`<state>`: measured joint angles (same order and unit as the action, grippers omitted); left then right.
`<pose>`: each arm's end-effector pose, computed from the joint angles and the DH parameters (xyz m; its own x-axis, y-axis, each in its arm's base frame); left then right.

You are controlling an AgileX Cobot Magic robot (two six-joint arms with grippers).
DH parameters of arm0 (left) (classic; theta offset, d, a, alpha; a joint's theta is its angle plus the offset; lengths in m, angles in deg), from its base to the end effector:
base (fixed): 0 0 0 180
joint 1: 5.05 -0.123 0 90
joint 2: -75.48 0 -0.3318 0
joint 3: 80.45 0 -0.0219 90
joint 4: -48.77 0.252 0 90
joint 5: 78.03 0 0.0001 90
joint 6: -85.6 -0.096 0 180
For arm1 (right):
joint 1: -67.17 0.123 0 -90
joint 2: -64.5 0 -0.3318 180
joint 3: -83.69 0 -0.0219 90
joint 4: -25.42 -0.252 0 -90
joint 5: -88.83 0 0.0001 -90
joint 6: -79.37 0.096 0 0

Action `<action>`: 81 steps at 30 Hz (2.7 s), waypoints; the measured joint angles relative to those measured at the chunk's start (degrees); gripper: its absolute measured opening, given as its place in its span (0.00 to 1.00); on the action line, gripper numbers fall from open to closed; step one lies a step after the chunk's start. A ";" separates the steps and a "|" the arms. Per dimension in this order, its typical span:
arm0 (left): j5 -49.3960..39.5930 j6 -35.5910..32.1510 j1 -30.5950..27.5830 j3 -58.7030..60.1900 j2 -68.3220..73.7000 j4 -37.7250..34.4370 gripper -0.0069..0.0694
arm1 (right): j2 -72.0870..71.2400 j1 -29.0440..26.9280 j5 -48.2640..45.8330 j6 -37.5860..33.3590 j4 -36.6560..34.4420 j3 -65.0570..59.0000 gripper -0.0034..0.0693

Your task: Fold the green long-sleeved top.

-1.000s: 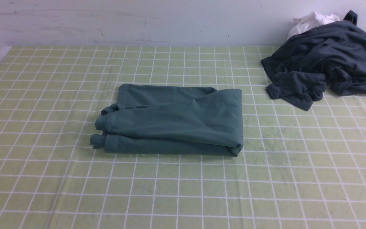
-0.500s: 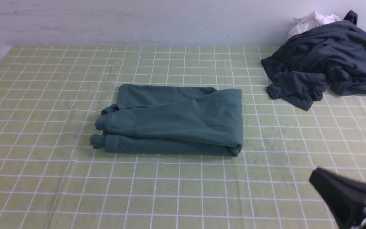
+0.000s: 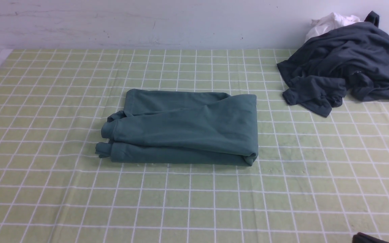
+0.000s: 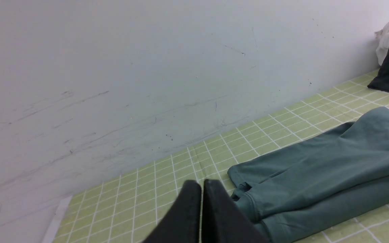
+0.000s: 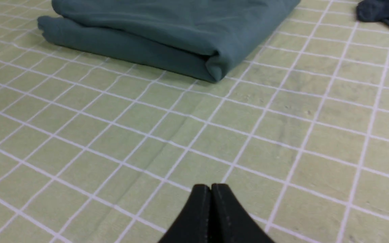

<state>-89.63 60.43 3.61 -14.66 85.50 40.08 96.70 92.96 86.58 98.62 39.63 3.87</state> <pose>0.0075 -0.0041 0.2682 0.0967 0.2751 -0.9566 0.1595 0.9444 0.2877 0.0442 0.0203 0.1862 -0.4053 -0.0981 -0.9089 -0.3930 0.9164 0.0764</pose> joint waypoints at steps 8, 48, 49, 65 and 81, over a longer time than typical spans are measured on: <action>-0.04 0.00 0.00 0.00 0.00 0.00 0.09 | -25.23 -7.41 -17.19 0.73 7.27 -0.05 0.03; 0.06 0.00 0.00 0.15 0.00 -0.04 0.09 | -26.08 -26.74 -17.81 -23.46 -13.72 0.06 0.03; 0.46 0.00 0.00 0.59 -0.26 -0.04 0.09 | -26.08 -26.74 -17.81 -23.46 -13.72 0.06 0.03; -4.19 23.23 -7.80 13.99 -3.99 8.70 0.09 | -26.08 -26.85 -17.87 -23.52 -13.73 0.06 0.03; -10.19 22.65 -6.87 14.02 -3.99 9.37 0.09 | -26.08 -26.85 -17.87 -23.52 -13.73 0.06 0.03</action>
<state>-99.82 83.09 -3.26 -0.64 81.52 49.45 70.62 66.11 68.70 75.10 25.90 3.93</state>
